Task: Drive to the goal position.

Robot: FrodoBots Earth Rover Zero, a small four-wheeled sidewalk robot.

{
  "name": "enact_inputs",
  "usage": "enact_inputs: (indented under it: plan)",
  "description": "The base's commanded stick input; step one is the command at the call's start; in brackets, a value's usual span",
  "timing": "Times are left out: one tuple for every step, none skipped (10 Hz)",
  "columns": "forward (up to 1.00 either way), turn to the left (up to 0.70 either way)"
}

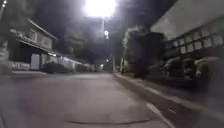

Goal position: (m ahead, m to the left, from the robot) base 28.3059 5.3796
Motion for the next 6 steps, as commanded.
enact_inputs:
  plan:
    - [0.70, -0.01]
    - [0.70, -0.23]
    - [0.70, -0.32]
    - [0.70, -0.15]
    - [0.70, 0.00]
    - [0.70, 0.00]
